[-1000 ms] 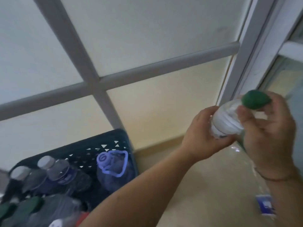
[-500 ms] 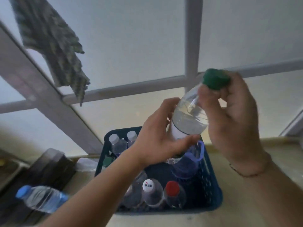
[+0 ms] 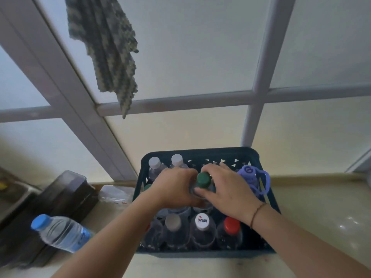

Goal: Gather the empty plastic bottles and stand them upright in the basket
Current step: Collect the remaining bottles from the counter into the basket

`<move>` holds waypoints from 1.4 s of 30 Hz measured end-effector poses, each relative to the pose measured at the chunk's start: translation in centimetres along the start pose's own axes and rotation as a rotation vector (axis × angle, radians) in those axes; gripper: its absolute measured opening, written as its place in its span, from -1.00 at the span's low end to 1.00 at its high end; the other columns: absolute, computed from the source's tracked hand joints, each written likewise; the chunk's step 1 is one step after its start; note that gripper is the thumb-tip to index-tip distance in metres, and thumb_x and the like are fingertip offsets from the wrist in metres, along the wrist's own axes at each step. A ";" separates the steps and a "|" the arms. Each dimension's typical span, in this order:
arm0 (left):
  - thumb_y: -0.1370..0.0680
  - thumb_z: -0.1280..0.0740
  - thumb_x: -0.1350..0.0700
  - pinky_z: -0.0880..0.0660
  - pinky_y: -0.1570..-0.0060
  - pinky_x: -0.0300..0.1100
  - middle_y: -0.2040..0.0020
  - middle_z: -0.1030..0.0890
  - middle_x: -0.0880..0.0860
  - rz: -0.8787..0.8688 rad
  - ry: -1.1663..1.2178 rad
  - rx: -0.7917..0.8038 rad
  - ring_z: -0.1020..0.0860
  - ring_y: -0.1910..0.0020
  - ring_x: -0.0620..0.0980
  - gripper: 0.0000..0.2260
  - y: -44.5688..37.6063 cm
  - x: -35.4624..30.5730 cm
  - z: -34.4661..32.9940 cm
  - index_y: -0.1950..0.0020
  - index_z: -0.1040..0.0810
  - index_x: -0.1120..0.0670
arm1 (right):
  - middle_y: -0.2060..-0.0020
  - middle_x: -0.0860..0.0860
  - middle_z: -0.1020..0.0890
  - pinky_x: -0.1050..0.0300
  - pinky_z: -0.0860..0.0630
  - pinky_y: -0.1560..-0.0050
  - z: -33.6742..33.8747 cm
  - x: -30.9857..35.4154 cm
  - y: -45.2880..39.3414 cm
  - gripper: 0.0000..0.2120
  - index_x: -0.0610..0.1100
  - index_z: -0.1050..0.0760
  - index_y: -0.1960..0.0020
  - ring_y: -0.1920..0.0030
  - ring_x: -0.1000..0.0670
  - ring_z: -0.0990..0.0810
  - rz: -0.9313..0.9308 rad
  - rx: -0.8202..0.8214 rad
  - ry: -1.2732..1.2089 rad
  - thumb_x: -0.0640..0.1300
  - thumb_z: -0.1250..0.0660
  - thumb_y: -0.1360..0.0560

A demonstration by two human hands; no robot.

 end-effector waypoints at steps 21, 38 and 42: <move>-0.41 -0.37 0.27 -0.45 -0.08 -0.26 -0.06 -0.57 -0.21 -0.177 0.115 -0.130 -0.52 -0.04 -0.18 -0.64 1.0 -9.2 5.6 -0.10 -0.57 -0.12 | 0.12 -0.02 -0.68 0.15 -0.54 0.02 5.6 -2.5 5.2 -0.83 -0.17 -0.61 -0.04 0.12 0.06 -0.60 0.163 -0.280 -0.264 -0.12 -0.41 -0.49; -0.51 -0.32 0.01 -0.22 -0.42 -0.11 -0.59 -0.12 -0.02 -0.587 0.098 0.269 -0.18 -0.52 0.05 -0.28 -6.5 -38.1 -20.9 -0.58 -0.02 -0.08 | -0.23 -0.07 -0.46 0.16 -0.40 -0.09 4.8 -31.7 36.6 -0.33 -0.12 -0.37 -0.37 -0.22 -0.09 -0.44 -1.129 -0.742 -0.023 0.02 -0.52 -0.35; -0.48 -0.38 0.09 -0.21 -0.44 0.02 -0.62 -0.02 0.04 -0.648 -0.018 0.287 -0.12 -0.54 0.13 -0.21 -9.1 -41.8 -24.3 -0.58 0.02 -0.09 | -0.27 -0.04 -0.44 0.10 -0.53 -0.12 1.9 -34.8 38.7 -0.20 -0.02 -0.25 -0.45 -0.21 -0.04 -0.49 -1.201 -0.705 -0.226 0.10 -0.54 -0.32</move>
Point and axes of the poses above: each hand's wrist, its own y-axis away from the middle knuckle, its own z-axis out of the back of the hand, x = y × z, the point moved 4 cm from there along -y, towards the middle knuckle
